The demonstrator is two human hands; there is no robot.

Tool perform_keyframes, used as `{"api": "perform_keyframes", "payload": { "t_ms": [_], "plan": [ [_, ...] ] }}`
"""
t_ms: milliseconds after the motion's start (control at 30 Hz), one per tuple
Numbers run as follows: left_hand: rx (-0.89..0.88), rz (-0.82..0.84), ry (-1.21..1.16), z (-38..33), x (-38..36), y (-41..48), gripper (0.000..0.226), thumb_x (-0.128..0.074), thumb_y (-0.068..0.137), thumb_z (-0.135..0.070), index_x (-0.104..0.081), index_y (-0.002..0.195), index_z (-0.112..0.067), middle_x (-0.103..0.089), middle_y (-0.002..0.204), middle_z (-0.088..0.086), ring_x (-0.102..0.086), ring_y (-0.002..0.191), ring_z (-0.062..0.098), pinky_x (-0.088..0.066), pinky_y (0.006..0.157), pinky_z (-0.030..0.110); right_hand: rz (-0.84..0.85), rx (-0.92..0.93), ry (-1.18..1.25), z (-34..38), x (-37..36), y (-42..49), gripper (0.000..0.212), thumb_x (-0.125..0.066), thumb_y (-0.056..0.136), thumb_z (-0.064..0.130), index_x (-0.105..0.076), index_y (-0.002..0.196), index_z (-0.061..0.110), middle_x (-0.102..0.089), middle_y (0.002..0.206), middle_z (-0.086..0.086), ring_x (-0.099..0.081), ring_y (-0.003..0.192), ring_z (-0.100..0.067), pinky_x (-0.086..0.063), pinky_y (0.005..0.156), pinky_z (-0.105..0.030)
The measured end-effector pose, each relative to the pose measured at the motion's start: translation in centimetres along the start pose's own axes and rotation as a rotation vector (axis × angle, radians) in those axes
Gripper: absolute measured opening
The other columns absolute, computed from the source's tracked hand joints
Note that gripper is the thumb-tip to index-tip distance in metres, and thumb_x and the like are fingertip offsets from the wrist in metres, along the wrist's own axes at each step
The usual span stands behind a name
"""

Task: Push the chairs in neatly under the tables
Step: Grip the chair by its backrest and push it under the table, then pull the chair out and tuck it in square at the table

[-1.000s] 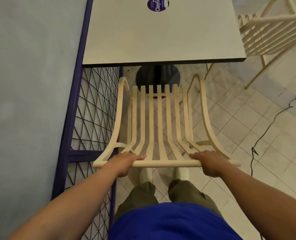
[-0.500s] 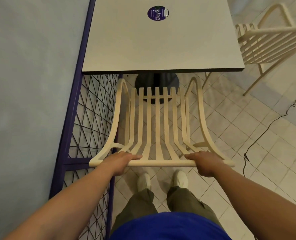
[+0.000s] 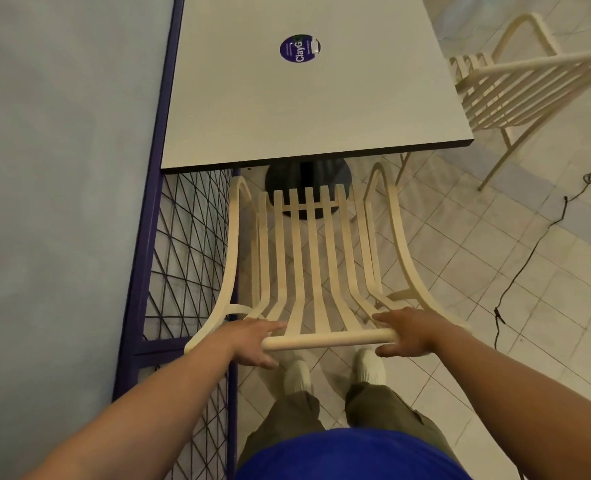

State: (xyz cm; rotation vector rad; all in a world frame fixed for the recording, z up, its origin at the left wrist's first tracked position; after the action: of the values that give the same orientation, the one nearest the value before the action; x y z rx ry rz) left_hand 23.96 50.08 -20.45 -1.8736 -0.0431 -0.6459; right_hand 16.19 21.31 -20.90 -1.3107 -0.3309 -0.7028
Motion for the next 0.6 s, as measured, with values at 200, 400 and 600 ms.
{"api": "perform_keyframes", "payload": {
  "t_ms": [200,400,600],
  "plan": [
    [0.011,-0.010,0.000,-0.9,1.7,-0.2,0.091,-0.056,0.082,-0.076,-0.021,0.158,-0.038,-0.030,0.163,-0.002,-0.033,0.146,0.024,-0.032,0.115,0.042,0.022,-0.019,0.118,0.0,0.5,-0.1,0.092,-0.065,0.076,0.072,-0.030,0.153,0.033,-0.044,0.151,-0.001,-0.049,0.129,-0.023,-0.041,0.108,-0.041],
    [0.095,-0.064,-0.007,-3.6,3.7,-0.9,0.095,-0.037,0.079,-0.088,-0.024,0.157,-0.036,-0.029,0.164,-0.003,-0.028,0.148,0.022,-0.030,0.117,0.046,-0.048,0.045,0.147,-1.9,3.9,-0.1,0.083,-0.042,0.088,0.074,-0.027,0.155,0.026,-0.034,0.159,-0.003,-0.032,0.144,-0.025,-0.026,0.116,-0.040],
    [0.212,-0.182,-0.028,-12.6,5.7,0.7,0.080,-0.040,0.089,-0.077,-0.033,0.155,-0.031,-0.037,0.160,0.001,-0.035,0.144,0.024,-0.034,0.114,0.044,-0.092,0.104,0.134,-10.5,6.8,-1.4,0.083,-0.041,0.090,0.073,-0.027,0.156,0.024,-0.037,0.157,-0.005,-0.037,0.142,-0.026,-0.033,0.114,-0.042]
  ]
}}
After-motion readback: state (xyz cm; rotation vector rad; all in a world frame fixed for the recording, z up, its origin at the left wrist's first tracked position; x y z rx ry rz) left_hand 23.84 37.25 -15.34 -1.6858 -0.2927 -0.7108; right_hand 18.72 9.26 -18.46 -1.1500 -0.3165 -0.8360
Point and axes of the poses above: each hand's wrist, its own y-axis towards the middle knuckle, its own x-axis out of the back of the hand, z = x × y, the point moved 8 cm from there along y, towards the middle knuckle
